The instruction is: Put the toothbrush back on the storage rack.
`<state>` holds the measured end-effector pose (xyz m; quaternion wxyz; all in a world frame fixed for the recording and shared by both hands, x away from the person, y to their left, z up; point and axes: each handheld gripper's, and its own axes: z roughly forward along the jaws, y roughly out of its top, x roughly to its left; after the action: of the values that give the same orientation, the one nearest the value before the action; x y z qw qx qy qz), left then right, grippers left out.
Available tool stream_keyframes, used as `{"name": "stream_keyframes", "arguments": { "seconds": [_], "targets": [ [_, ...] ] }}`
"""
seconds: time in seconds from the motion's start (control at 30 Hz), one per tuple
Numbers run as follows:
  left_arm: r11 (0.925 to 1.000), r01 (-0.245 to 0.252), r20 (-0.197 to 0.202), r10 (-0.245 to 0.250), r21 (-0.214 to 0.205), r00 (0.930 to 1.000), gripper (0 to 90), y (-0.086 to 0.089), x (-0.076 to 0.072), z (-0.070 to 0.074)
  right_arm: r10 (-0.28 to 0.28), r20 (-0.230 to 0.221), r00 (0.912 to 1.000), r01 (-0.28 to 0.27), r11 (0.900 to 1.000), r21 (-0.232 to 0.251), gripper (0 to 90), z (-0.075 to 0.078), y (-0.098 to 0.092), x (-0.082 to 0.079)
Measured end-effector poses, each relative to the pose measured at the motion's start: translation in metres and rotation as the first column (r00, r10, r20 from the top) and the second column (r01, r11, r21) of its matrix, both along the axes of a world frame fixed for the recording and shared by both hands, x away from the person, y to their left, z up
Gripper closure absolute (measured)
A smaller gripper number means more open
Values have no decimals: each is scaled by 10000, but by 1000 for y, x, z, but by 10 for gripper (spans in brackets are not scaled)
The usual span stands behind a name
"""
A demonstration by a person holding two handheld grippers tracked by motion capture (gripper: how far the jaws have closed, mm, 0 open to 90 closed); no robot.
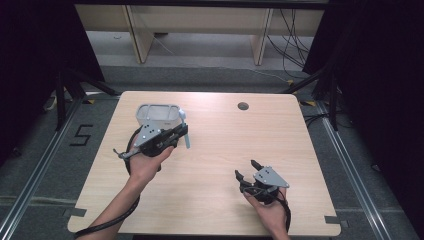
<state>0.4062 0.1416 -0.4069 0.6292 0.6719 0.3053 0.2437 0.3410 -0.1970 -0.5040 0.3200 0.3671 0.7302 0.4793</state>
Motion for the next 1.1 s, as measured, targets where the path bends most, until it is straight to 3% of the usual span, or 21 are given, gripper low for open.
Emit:
{"name": "stream_keyframes", "arguments": {
  "seconds": [0.1,0.2,0.37,0.4,0.47,0.5,0.6,0.83,1.03,1.1],
  "targets": [
    [9999,-122,6,122,-43,9999,837,4,2,2,79,34,10000,-79,10000,-23,334,0,0,1],
    [9997,-243,132,243,9,9996,837,7,5,5,-18,-412,9992,26,9998,195,334,-1,2,-2],
    [9993,-357,254,354,88,9990,837,10,10,10,-2,-303,9995,8,9998,190,337,-1,1,-1],
    [9993,-374,271,371,99,9989,837,10,11,12,132,-103,9999,-131,9999,59,336,-1,0,1],
    [9991,-423,292,421,82,9987,837,11,13,13,34,-381,9993,-23,9996,298,336,0,1,-1],
    [9990,-445,302,443,68,9986,837,11,13,14,-13,-139,9999,16,9998,182,336,0,0,0],
    [9986,-521,390,519,38,9979,837,13,15,18,15,4,10000,-15,10000,75,336,0,0,1],
    [9975,-709,434,707,25,9966,837,20,18,23,62,111,9999,-62,10000,-37,336,0,-1,2],
    [9966,-826,436,825,17,9956,837,22,22,27,25,-150,9999,-23,9999,136,337,0,1,0],
    [9965,-833,434,831,16,9956,837,22,22,28,-18,29,10000,17,10000,55,338,0,0,1]
  ]
}}
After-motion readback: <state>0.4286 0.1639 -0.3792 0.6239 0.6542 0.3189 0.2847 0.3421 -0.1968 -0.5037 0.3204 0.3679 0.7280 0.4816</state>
